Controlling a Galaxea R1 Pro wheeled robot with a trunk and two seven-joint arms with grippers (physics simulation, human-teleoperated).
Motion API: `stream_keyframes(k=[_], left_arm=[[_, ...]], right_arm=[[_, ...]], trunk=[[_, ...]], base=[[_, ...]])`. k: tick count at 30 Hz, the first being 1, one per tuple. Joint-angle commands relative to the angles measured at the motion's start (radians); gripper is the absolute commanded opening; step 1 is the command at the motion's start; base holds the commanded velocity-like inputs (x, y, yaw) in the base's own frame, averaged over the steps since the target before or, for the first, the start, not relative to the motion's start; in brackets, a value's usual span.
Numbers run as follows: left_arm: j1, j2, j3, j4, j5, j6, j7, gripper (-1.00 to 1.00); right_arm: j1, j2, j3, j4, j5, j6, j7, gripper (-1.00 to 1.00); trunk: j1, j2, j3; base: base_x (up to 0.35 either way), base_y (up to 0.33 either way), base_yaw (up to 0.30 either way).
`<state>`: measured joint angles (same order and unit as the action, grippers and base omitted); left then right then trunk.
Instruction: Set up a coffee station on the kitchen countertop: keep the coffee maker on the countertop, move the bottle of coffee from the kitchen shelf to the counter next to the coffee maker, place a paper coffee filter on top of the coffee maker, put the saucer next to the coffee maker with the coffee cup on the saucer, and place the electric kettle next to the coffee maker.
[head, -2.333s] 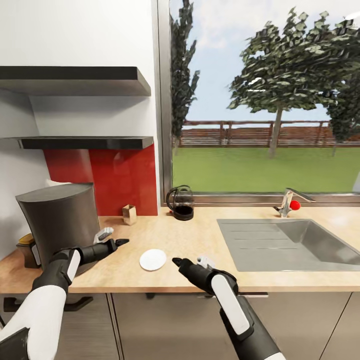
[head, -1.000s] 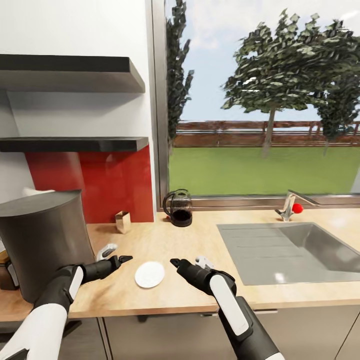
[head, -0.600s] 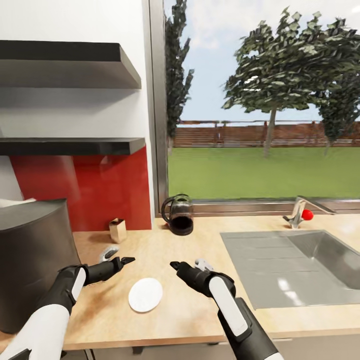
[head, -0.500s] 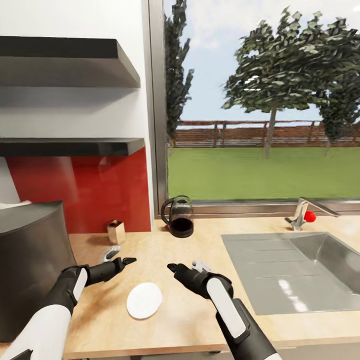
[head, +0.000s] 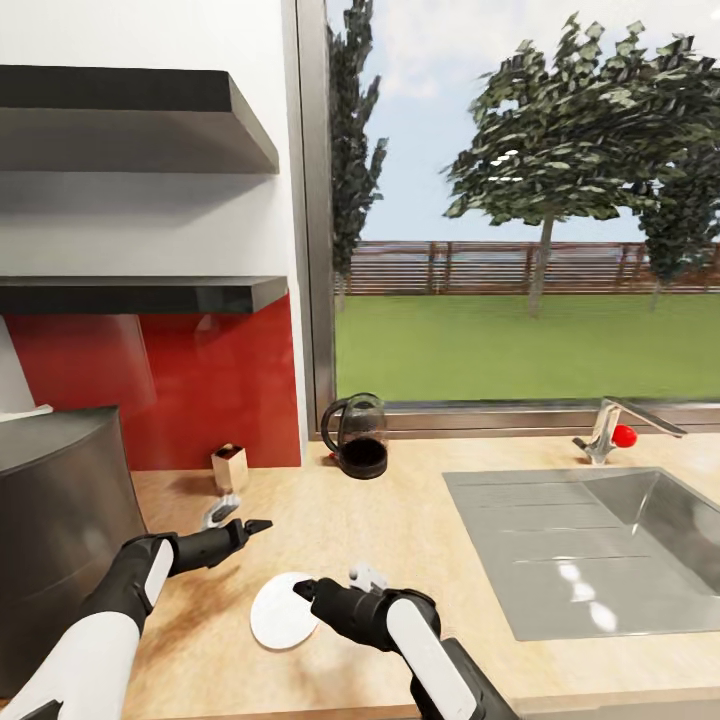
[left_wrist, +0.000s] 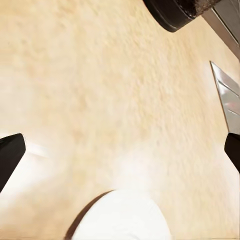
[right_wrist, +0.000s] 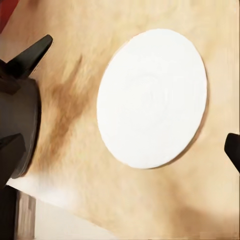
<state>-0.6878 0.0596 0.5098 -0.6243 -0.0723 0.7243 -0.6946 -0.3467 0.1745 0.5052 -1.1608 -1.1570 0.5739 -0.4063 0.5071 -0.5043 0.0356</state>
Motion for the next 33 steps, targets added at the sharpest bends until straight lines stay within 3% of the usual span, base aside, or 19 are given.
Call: stream_keyframes(k=[1,4,9,33], left_arm=[[0.002,0.000,0.006,0.000,-0.008,0.024,-0.008,1.00],[0.012,0.001,0.006,-0.001,-0.010,0.083,-0.008,1.00],[0.018,0.004,0.006,-0.002,-0.010,0.116,-0.009,1.00],[0.081,-0.005,0.003,-0.002,-0.012,0.120,-0.008,1.00]], right_arm=[[0.004,0.000,0.001,-0.001,-0.010,0.000,-0.010,1.00],[0.010,0.000,0.001,-0.001,-0.011,0.000,-0.011,1.00],[0.013,0.000,0.001,0.000,-0.011,0.000,-0.011,1.00],[0.014,0.000,0.014,0.049,-0.013,-0.004,-0.011,1.00]], trunk=[[0.000,-0.001,0.000],[0.000,-0.001,0.000],[0.000,-0.001,0.000],[0.000,-0.001,0.000]], base=[[0.000,0.000,0.000],[0.000,0.000,0.000],[0.000,0.000,0.000],[0.000,0.000,0.000]])
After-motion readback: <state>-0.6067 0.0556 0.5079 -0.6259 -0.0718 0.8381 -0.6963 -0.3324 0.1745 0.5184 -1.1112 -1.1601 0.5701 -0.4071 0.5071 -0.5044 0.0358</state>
